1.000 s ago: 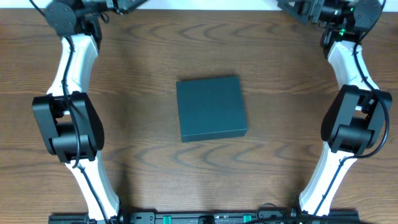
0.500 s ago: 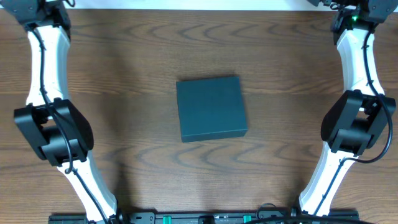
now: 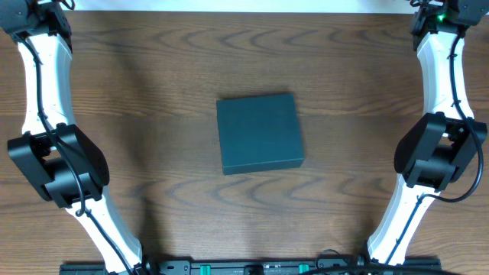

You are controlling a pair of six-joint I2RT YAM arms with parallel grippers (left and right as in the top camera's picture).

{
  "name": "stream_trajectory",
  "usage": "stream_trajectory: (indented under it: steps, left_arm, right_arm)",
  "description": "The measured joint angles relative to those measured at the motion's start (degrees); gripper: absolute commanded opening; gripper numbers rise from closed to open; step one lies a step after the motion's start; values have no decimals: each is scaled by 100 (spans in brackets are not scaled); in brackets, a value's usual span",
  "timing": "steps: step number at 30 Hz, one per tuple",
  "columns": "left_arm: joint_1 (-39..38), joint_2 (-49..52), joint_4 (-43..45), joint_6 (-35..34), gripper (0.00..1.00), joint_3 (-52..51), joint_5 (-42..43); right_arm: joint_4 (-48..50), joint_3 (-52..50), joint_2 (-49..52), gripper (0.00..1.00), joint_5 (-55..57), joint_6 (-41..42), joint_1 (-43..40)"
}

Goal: Pack container

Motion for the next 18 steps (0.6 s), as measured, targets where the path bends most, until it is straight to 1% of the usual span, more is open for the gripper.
stream_trajectory:
  steps: [1, 2, 3, 6, 9, 18]
  left_arm:
    - [0, 0, -13, 7, 51, 0, 9]
    - [0, 0, -2, -13, 58, 2, 13]
    - [0, 0, -4, 0, 63, 2, 13]
    - [0, 0, -20, -28, 79, 2, 26]
    - [0, 0, -2, -70, 99, 9, 11]
    - [0, 0, -17, -72, 99, 11, 11]
  right_arm:
    - [2, 2, 0, 99, 0, 35, 2]
    - [2, 4, 0, 99, 0, 76, 7]
    - [2, 7, 0, 99, 0, 131, 7]
    - [0, 11, 0, 99, 0, 245, 15]
    - [4, 11, 0, 99, 0, 315, 22]
    - [4, 11, 0, 99, 0, 380, 85]
